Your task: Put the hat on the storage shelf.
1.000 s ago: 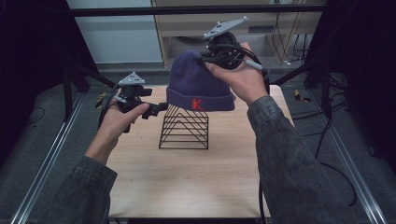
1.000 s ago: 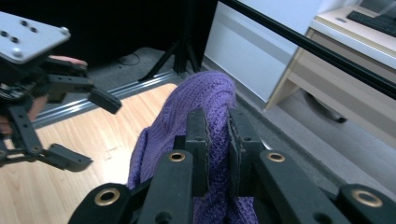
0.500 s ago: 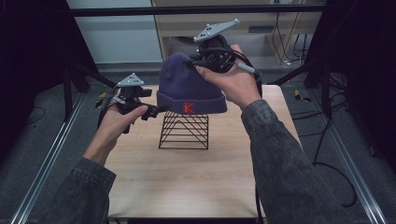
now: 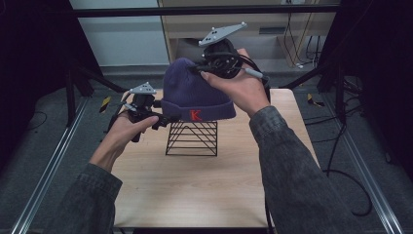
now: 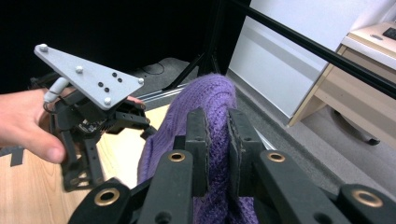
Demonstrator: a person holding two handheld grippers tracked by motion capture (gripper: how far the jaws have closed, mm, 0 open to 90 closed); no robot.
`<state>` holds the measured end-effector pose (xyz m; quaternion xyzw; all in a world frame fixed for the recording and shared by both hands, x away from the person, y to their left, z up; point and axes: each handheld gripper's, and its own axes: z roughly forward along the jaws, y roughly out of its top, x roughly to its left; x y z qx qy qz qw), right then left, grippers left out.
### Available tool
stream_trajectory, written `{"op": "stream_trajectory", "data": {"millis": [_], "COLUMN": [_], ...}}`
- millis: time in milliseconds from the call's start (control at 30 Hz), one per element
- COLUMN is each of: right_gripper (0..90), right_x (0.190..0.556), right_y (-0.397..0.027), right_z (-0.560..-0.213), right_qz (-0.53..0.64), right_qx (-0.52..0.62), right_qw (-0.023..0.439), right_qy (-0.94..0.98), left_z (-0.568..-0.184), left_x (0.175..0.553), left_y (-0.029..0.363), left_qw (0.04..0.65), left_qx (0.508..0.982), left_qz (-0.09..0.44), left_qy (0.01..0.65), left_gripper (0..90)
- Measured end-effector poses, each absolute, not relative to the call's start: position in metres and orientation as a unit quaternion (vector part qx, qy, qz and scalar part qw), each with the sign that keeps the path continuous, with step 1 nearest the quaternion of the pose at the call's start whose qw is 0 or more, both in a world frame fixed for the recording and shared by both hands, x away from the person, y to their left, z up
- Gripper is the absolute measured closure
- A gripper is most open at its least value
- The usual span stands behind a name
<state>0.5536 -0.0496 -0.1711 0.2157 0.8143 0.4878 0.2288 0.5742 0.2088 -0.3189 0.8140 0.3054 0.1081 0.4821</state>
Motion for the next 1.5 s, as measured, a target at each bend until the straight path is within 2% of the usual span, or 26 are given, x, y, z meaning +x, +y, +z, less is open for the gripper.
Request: {"op": "stream_trajectory", "data": {"millis": [67, 100, 133, 167, 200, 300, 367, 700, 1500], "right_gripper": [80.3, 80.4, 80.4, 80.3, 80.3, 80.3, 80.2, 79.8, 79.0], "right_x": [0.555, 0.556, 0.556, 0.556, 0.557, 0.558, 0.559, 0.57, 0.583], "right_y": [-0.05, -0.051, -0.051, -0.052, -0.053, -0.055, -0.056, -0.062, -0.061], "right_z": [-0.172, -0.174, -0.174, -0.174, -0.174, -0.174, -0.175, -0.189, -0.23], "right_qz": [0.487, 0.486, 0.486, 0.487, 0.489, 0.487, 0.487, 0.482, 0.443], "right_qx": [0.216, 0.218, 0.218, 0.219, 0.22, 0.22, 0.222, 0.242, 0.255], "right_qw": [0.228, 0.228, 0.228, 0.228, 0.228, 0.23, 0.232, 0.229, 0.212], "right_qy": [0.815, 0.815, 0.815, 0.815, 0.813, 0.813, 0.812, 0.811, 0.833], "left_z": [-0.32, -0.319, -0.319, -0.318, -0.317, -0.316, -0.313, -0.307, -0.333], "left_x": [0.575, 0.574, 0.574, 0.574, 0.572, 0.571, 0.566, 0.556, 0.55], "left_y": [0.208, 0.206, 0.206, 0.206, 0.204, 0.203, 0.2, 0.206, 0.22], "left_qw": [0.475, 0.475, 0.475, 0.477, 0.476, 0.471, 0.46, 0.438, 0.419], "left_qx": [0.82, 0.82, 0.82, 0.818, 0.82, 0.82, 0.817, 0.809, 0.815], "left_qz": [0.113, 0.121, 0.121, 0.126, 0.134, 0.142, 0.173, 0.218, 0.22], "left_qy": [0.3, 0.296, 0.296, 0.295, 0.29, 0.293, 0.301, 0.325, 0.335], "left_gripper": [22.3, 34.4, 38.7, 38.7, 52.0, 62.6, 66.8, 68.7, 69.4]}}
